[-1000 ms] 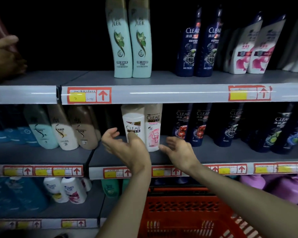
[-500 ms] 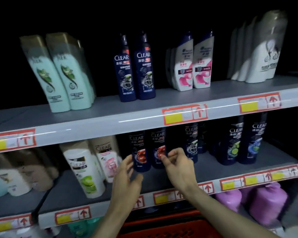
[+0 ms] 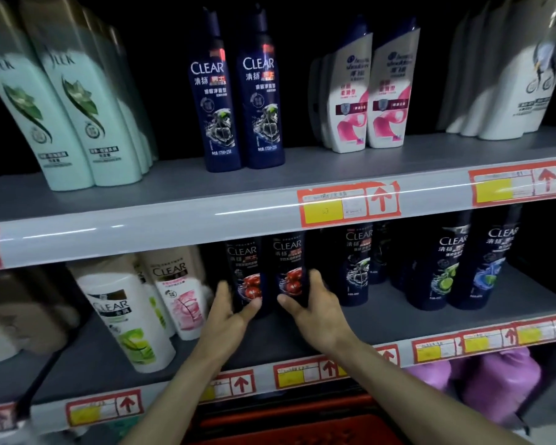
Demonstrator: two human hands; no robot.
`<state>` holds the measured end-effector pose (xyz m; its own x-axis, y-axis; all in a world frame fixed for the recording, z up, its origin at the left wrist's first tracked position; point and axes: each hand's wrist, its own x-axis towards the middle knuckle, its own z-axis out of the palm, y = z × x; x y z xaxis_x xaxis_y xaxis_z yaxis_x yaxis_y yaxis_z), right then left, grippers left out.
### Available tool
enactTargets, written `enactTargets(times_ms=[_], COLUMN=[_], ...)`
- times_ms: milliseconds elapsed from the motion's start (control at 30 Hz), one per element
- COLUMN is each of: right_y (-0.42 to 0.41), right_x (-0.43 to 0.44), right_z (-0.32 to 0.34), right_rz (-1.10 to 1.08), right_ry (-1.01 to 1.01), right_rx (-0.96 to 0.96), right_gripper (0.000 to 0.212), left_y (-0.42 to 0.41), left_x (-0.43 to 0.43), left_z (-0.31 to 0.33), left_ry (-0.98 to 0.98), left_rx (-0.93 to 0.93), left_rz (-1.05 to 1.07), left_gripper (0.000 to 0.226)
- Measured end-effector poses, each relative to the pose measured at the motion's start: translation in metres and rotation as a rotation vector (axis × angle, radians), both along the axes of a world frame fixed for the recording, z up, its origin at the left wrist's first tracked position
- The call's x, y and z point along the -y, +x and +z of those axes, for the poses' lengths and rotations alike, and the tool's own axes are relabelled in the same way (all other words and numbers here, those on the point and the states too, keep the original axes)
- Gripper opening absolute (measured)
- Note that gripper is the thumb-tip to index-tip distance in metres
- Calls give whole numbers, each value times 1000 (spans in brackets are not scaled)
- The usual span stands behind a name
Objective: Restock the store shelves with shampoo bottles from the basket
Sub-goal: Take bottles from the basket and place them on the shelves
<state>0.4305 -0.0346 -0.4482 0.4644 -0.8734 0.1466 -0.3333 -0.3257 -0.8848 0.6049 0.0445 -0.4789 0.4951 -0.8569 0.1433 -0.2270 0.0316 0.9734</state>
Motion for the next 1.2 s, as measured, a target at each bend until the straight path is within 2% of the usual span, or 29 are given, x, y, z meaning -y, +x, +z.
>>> enactTargets(times_ms=[133,233,300,467,600,733,800,900,967,1033,1100,1200], right_y=[4,4,3,2,1,-1,-5,-21,-38,-57,-77,-104], right_x=[3,3,2,2,4,3,0,-7,-9,-7,-6,-2], right_z=[-3,-4,-4,-6,-6,-2,1,4,8,14,19,25], right_rz=[24,44,44,36,49,67,28,-5,-5,-43,-118,-245], right_ry=[15,21,22,29,55,87,80,54,46,1,-14,-6], right_rx=[-2,19,27,24,8,2,-30,-80,-83,-75,-63,2], right_gripper=[34,32,32,33,41,48,65,79,72,51,27,20], left_y=[0,0,0,-3,-8,-11,-16,-30,-47,-69,-93,-121], left_x=[1,0,1,2,0,-4,-9,-22,-36,-52,-67,-77], left_z=[-2,-1,-1,-4,-1,5,10,17,20,21,20,17], left_ry=[-13,13,22,33,21,50,68,64,79,101,55,25], left_rx=[12,28,55,132,179,165,159,256,281,307,353,436], left_rz=[-35,-69,-73,-27,2,-11,18,107,160,212,203,93], left_gripper=[32,50,50,23,19,29,37,63,82,92,93,94])
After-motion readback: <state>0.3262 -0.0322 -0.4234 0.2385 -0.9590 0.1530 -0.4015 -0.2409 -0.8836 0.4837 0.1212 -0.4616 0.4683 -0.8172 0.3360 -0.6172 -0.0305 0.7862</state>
